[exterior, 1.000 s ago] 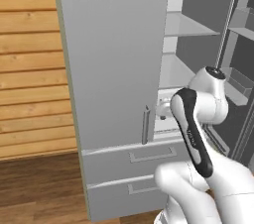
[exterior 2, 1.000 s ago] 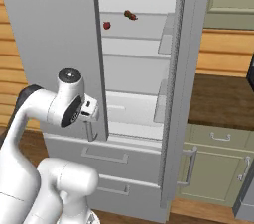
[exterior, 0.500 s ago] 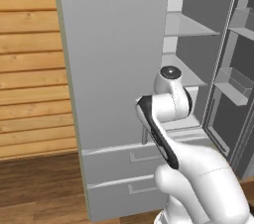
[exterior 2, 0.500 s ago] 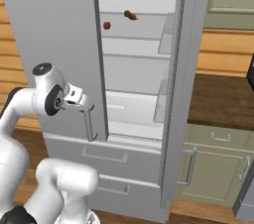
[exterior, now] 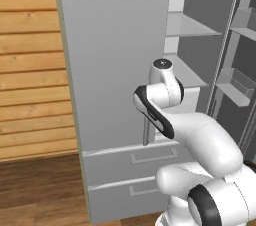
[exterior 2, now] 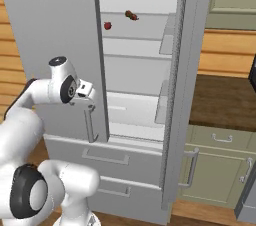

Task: Take the strawberry from the fridge and place it on top of the pancake, located on the dining counter.

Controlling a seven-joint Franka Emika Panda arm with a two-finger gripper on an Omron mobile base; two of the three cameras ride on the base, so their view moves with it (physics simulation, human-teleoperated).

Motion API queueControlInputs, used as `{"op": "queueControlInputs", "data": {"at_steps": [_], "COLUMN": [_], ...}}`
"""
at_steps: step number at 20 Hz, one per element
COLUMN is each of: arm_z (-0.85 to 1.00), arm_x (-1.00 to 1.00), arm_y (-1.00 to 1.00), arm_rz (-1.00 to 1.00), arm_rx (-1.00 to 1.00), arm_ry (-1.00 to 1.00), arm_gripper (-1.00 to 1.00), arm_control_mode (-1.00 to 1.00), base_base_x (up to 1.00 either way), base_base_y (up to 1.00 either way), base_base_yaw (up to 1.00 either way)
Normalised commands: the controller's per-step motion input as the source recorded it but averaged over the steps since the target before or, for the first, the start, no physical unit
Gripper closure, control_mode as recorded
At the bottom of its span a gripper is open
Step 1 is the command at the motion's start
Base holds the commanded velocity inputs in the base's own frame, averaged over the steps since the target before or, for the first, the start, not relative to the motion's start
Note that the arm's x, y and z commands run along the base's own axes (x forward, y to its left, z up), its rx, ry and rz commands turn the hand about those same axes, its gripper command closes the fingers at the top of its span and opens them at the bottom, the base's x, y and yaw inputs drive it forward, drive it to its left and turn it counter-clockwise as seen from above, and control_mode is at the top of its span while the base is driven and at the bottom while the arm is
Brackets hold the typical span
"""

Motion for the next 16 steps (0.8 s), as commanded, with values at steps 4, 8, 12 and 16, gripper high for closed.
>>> {"op": "queueControlInputs", "data": {"at_steps": [4, 8, 12, 16], "arm_z": [-0.46, -0.57, -0.31, -0.1], "arm_x": [0.28, 0.24, 0.35, 0.35], "arm_y": [0.0, -0.06, 0.0, 0.0], "arm_rz": [0.0, 0.0, 0.0, 0.0], "arm_rx": [0.0, 0.03, 0.0, 0.0], "arm_ry": [0.01, 0.0, 0.0, 0.0], "arm_gripper": [-1.0, -1.0, -1.0, -1.0], "arm_control_mode": [-1.0, -1.0, -1.0, -1.0], "base_base_x": [0.0, 0.0, 0.0, 0.0], "base_base_y": [0.0, 0.0, 0.0, 0.0], "base_base_yaw": [0.0, 0.0, 0.0, 0.0]}}
